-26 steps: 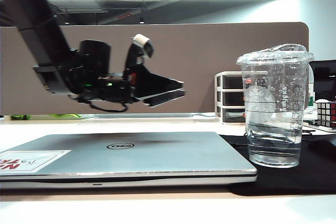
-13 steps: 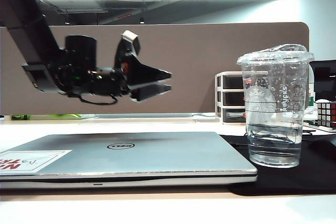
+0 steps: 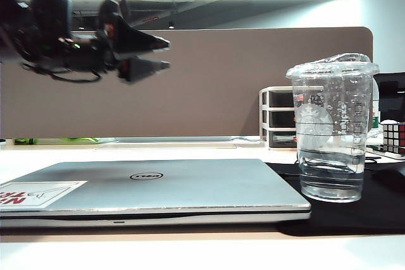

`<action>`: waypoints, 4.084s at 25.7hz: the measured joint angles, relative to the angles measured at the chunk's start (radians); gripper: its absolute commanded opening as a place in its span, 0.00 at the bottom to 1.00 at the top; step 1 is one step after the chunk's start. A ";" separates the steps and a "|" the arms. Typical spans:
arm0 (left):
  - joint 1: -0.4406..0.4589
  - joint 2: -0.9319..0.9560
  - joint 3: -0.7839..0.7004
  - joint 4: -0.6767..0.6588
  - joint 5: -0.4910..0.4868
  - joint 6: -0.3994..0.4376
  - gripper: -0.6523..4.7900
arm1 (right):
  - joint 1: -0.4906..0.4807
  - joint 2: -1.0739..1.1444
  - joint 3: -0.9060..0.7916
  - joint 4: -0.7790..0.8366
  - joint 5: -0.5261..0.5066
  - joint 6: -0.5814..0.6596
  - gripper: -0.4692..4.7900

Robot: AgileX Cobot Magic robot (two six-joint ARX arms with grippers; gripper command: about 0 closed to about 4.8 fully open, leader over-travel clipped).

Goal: Pick up the coffee cup and place it on the right side of the laptop.

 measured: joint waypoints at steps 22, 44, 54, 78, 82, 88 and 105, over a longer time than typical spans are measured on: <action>0.066 -1.116 -0.896 -0.327 -0.706 0.185 0.85 | -0.001 0.000 0.000 0.039 0.002 -0.009 0.09; 0.066 -1.870 -0.962 -0.896 -1.079 0.166 0.20 | -0.001 0.000 0.000 0.091 0.075 -0.053 0.09; 0.066 -1.984 -1.040 -0.931 -1.230 0.180 0.11 | -0.001 0.000 0.000 0.094 0.081 -0.053 0.09; 0.062 -1.985 -1.229 -0.800 -1.276 0.198 0.12 | -0.001 0.000 0.000 0.093 0.302 -0.137 0.09; 0.062 -1.985 -1.229 -0.793 -1.276 0.182 0.12 | -0.001 0.000 0.000 0.107 0.426 -0.138 0.09; 0.062 -1.985 -1.229 -0.793 -1.277 0.182 0.11 | -0.001 0.000 0.000 0.137 0.445 -0.138 0.09; 0.062 -1.985 -1.229 -0.793 -1.276 0.182 0.12 | -0.001 0.000 0.000 0.136 0.422 -0.134 0.09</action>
